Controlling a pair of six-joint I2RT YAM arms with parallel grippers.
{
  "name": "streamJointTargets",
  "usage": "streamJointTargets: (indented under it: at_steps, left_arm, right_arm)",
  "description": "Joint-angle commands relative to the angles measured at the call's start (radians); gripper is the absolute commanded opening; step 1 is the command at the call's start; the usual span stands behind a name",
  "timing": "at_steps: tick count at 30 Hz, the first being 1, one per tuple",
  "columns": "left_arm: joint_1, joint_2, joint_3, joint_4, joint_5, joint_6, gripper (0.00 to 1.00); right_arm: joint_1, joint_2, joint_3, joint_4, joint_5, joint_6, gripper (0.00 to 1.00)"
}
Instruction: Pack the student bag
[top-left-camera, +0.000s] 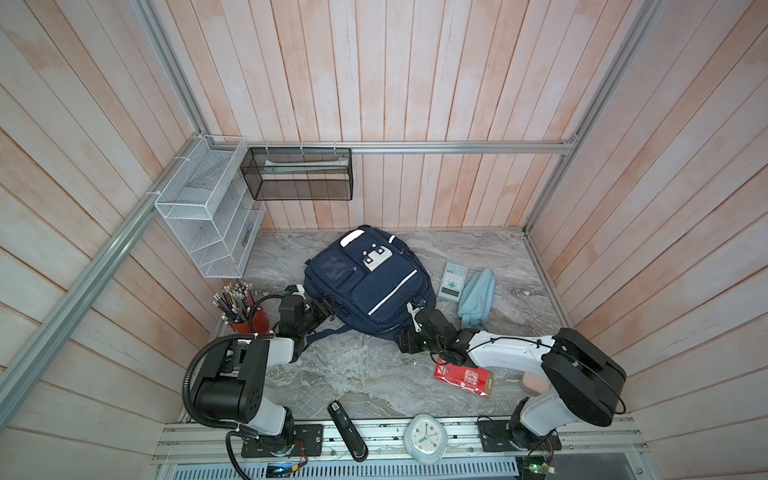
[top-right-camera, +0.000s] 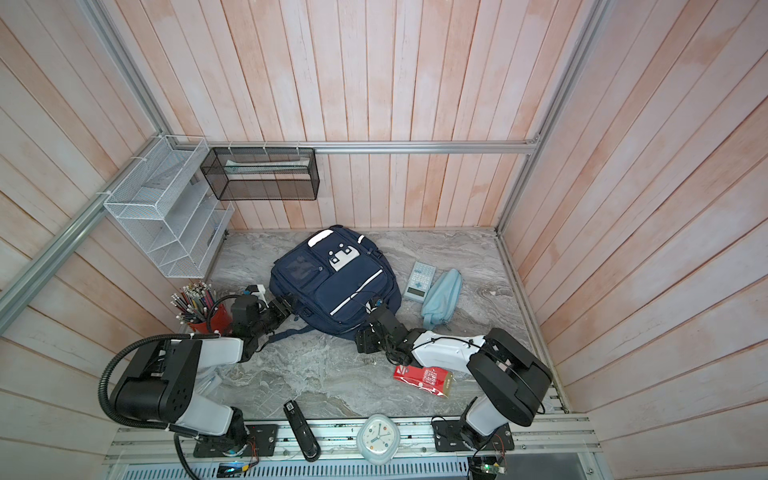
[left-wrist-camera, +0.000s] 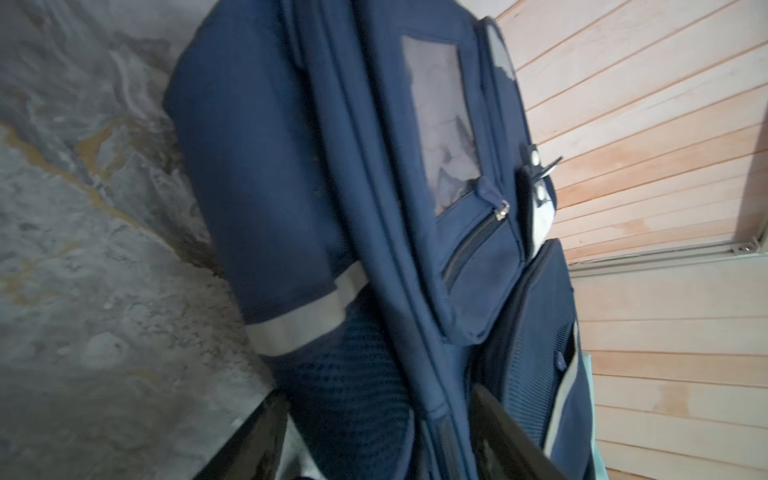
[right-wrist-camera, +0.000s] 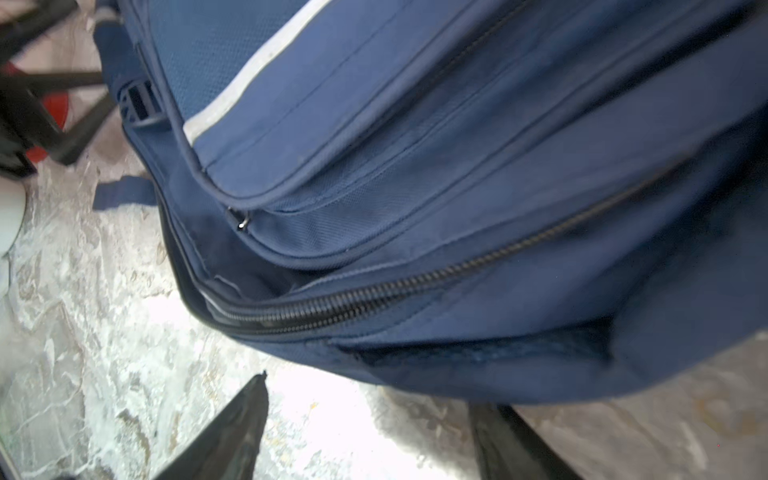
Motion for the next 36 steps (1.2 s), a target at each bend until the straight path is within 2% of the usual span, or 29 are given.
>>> streamJointTargets:
  at_steps: [1,3,4,8,11,14,18,22,25,27,31,34,36]
  left_arm:
    - [-0.042,0.028,0.018,0.011,-0.095,-0.022,0.7]
    - [-0.055,0.07,0.046,0.004,-0.099,-0.002,0.69]
    - [-0.055,0.096,0.058,0.019,-0.079,-0.007,0.63]
    - [-0.081,0.144,0.096,0.05,-0.071,-0.028,0.2]
    - [-0.118,0.125,0.099,0.043,-0.074,-0.05,0.01]
    - [-0.15,0.079,0.093,0.014,-0.077,-0.066,0.0]
    - [-0.174,0.009,0.06,0.006,-0.071,-0.101,0.0]
    - [-0.175,-0.046,0.052,-0.03,-0.111,-0.095,0.0]
    - [-0.17,-0.051,0.076,-0.055,-0.114,-0.075,0.0]
    - [-0.17,-0.052,0.083,-0.058,-0.115,-0.065,0.0]
    - [-0.214,-0.075,0.101,-0.115,-0.181,-0.01,0.12]
    - [-0.253,-0.094,0.106,-0.163,-0.287,0.037,0.11]
    - [-0.254,-0.087,0.101,-0.161,-0.288,0.033,0.06]
  right_arm:
    - [-0.029,-0.016,-0.007,0.037,-0.015,-0.015,0.76]
    - [-0.033,-0.012,-0.005,0.045,-0.017,-0.026,0.75]
    - [-0.033,-0.007,-0.005,0.056,-0.022,-0.032,0.75]
    - [-0.083,0.019,-0.009,0.097,-0.084,-0.046,0.7]
    - [-0.17,0.018,-0.032,0.157,-0.122,-0.051,0.65]
    - [-0.234,0.03,-0.002,0.159,-0.151,-0.109,0.66]
    - [-0.224,0.014,0.035,0.098,-0.109,-0.136,0.7]
    - [-0.127,-0.089,-0.044,0.073,0.041,-0.025,0.72]
    - [-0.04,-0.134,-0.097,0.086,0.104,0.045,0.72]
    - [-0.015,-0.137,-0.105,0.091,0.097,0.067,0.72]
    - [0.031,-0.129,-0.099,0.106,0.072,0.102,0.72]
    - [0.065,-0.127,-0.086,0.112,0.077,0.12,0.72]
    - [0.099,-0.122,-0.081,0.135,0.091,0.126,0.72]
